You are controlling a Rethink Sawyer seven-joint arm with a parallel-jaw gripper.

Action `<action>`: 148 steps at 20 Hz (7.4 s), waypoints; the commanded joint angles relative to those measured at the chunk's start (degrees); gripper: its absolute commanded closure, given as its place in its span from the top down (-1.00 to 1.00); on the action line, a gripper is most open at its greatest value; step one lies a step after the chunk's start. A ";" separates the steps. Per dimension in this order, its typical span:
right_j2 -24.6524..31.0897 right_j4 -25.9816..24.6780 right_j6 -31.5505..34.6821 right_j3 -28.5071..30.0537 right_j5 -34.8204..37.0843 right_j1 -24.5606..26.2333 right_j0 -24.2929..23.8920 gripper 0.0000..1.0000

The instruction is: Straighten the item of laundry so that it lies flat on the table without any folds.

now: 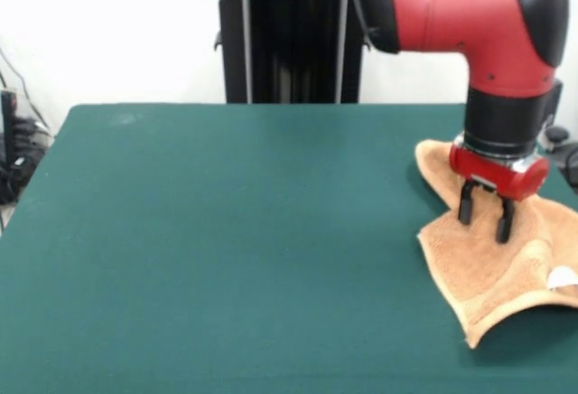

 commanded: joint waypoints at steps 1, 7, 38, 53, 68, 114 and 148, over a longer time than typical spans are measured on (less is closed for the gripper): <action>-3.24 4.14 11.38 0.37 7.90 2.45 3.06 1.00; -4.62 6.27 11.91 0.05 8.31 2.53 5.24 1.00; -22.60 8.27 8.00 -5.53 10.77 5.13 9.75 1.00; 6.81 3.98 4.47 1.87 -10.16 5.69 -9.47 1.00; 9.56 3.48 2.07 4.93 4.16 0.14 -12.32 1.00; 15.64 -0.58 -3.36 1.65 15.49 2.62 -13.69 1.00; -22.85 -4.60 2.51 -8.00 14.83 2.19 4.78 -1.00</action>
